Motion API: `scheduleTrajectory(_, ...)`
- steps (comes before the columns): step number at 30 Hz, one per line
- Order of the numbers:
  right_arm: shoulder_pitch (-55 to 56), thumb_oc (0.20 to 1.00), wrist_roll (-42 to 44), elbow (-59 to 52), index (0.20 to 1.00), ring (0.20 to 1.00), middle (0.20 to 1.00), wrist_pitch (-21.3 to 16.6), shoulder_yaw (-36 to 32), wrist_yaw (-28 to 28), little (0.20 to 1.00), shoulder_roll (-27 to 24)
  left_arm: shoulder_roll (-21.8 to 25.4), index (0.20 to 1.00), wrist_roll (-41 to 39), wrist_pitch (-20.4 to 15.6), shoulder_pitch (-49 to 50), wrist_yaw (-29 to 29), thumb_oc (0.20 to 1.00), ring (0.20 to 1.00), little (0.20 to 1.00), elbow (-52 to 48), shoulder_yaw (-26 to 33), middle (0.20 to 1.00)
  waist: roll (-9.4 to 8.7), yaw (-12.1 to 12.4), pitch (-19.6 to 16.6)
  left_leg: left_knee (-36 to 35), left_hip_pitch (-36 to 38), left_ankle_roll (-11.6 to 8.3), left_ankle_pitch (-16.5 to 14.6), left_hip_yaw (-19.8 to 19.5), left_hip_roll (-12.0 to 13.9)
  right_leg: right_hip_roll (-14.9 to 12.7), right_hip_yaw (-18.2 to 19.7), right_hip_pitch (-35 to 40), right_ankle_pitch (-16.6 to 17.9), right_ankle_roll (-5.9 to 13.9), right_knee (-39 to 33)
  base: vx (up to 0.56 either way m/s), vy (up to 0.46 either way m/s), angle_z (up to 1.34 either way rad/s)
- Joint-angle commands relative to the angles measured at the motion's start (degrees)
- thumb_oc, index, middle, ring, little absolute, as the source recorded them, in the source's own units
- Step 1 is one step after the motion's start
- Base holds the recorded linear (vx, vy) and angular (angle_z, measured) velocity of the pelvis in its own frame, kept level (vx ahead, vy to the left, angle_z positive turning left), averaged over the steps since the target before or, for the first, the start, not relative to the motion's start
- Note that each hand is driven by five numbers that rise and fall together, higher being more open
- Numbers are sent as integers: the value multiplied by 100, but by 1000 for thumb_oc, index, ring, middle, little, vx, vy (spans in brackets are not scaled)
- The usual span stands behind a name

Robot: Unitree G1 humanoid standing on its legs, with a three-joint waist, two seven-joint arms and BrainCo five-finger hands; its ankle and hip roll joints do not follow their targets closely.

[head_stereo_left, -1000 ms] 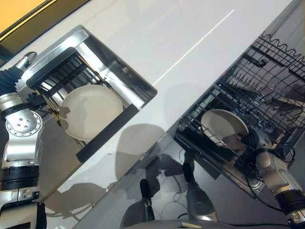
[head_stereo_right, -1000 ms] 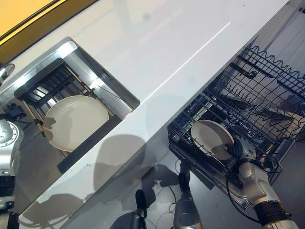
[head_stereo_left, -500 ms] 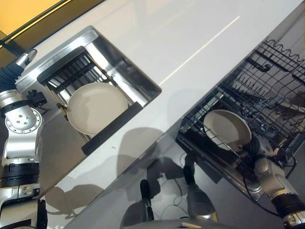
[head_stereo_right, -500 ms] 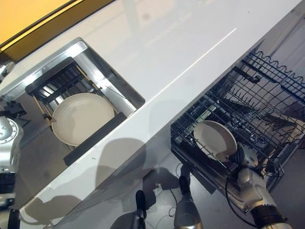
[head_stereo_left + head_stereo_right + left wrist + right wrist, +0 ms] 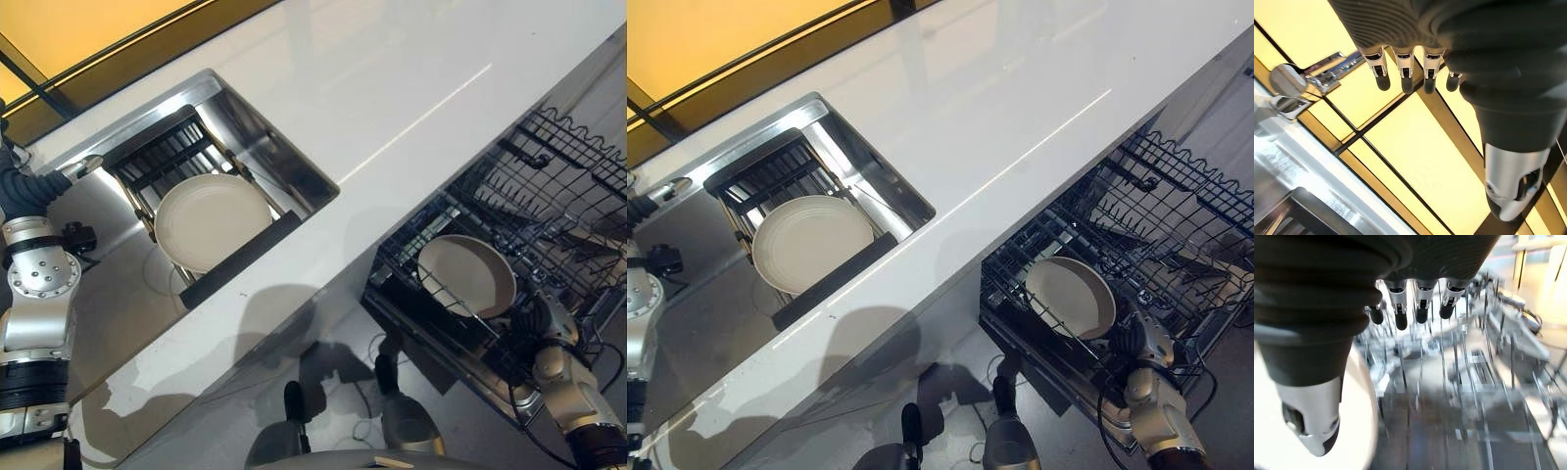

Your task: Pick up plates and place into dishwasher.

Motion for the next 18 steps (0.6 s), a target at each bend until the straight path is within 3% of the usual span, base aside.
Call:
scheduleTrajectory(1, 178, 1000, 108, -480, 1000, 1000, 1000, -127, -261, -154, 1000, -521, 464, 1000, 481, -85, 41, -235, 1000, 1000, 1000, 314, -71, 1000, -113, -33, -582, 187, -273, 233, 54, -111, -144, 203, 146, -211, -280, -82, 512, 24, 42, -3)
scheduleTrajectory(7, 188, 1000, 294, -1233, 1000, 1000, 1000, -268, -766, -57, 1000, -891, 440, 1000, 557, -38, -35, -621, 1000, 1000, 1000, 558, -444, 1000, -4, -200, -636, 207, -169, 207, 48, -40, -117, 268, 249, -202, -350, -118, 586, 33, 38, -3)
scheduleTrajectory(11, 209, 1000, 407, -1623, 1000, 1000, 1000, -465, -1155, 26, 1000, -1171, 173, 1000, 467, -96, 56, -596, 1000, 1000, 1000, 808, -571, 1000, 32, -308, -626, 979, -239, 140, -215, -2, -186, 268, 367, -205, -381, -196, 734, 77, 89, -14)
scheduleTrajectory(14, 287, 1000, 453, -1751, 1000, 1000, 1000, -631, -1376, 39, 1000, -1250, -23, 1000, 384, -136, 257, -624, 1000, 1000, 1000, 870, -554, 1000, 31, -273, -597, 1425, -361, 174, -306, -254, -280, 295, 536, -136, -378, -228, 859, 162, 110, -28)
scheduleTrajectory(18, 288, 1000, 693, -1951, 1000, 1000, 1000, -821, -1536, 42, 1000, -1262, -239, 1000, 426, -70, 708, -693, 1000, 1000, 1000, 637, -434, 1000, 27, -133, -643, 1079, -204, 295, -290, -635, -382, 344, 734, -48, -473, -195, 930, 140, 186, -47)
